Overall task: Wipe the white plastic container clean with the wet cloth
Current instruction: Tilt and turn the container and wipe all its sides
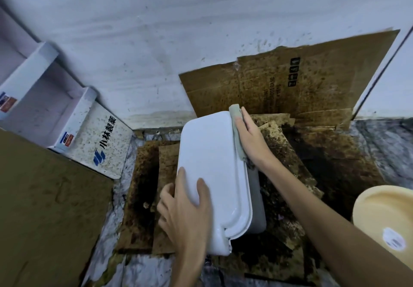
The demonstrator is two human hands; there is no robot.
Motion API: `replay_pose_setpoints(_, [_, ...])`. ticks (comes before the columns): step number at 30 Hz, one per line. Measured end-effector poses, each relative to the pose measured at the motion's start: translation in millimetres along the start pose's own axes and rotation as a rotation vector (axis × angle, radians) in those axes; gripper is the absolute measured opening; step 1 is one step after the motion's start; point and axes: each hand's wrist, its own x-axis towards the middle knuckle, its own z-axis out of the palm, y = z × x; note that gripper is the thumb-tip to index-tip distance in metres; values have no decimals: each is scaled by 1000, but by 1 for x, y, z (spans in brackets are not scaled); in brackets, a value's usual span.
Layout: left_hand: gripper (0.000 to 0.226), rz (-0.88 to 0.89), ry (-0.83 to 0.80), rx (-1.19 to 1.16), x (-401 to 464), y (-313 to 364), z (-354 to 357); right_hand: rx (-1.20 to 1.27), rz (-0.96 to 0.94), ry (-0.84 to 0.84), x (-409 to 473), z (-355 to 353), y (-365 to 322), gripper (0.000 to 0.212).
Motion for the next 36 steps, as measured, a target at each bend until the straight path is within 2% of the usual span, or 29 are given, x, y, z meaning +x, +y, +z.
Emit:
replay_pose_setpoints(3, [71, -52, -113, -12, -15, -1, 2, 4, -13, -25, 14, -6, 0, 72])
replay_pose_setpoints(5, [75, -54, -134, -13, -26, 0, 2, -17, -38, -41, 23, -11, -1, 70])
replay_pose_setpoints(8, [80, -48, -114, -66, -37, 4, 6, -83, -95, -83, 37, -18, -4, 62])
replay_pose_setpoints(11, [75, -36, -107, -114, -43, 10, 11, -137, -176, -166, 43, -25, -9, 55])
replay_pose_setpoints(17, [75, -1, -59, -139, -46, 13, 17, -296, -248, -291, 43, -36, -20, 55])
replay_pose_setpoints(21, [82, -54, 52, -203, -50, 17, 18, -349, -247, -365, 47, -41, -29, 57])
replay_pose_setpoints(23, [87, -95, 42, -224, -53, 17, 19, -349, -240, -390, 48, -45, -31, 56])
replay_pose_setpoints(26, [88, -150, -26, -270, -56, 15, 20, -356, -237, -410, 48, -50, -31, 56])
replay_pose_setpoints(36, [89, -85, -48, -322, -59, 16, 31, -253, -218, -379, 48, -62, -18, 55])
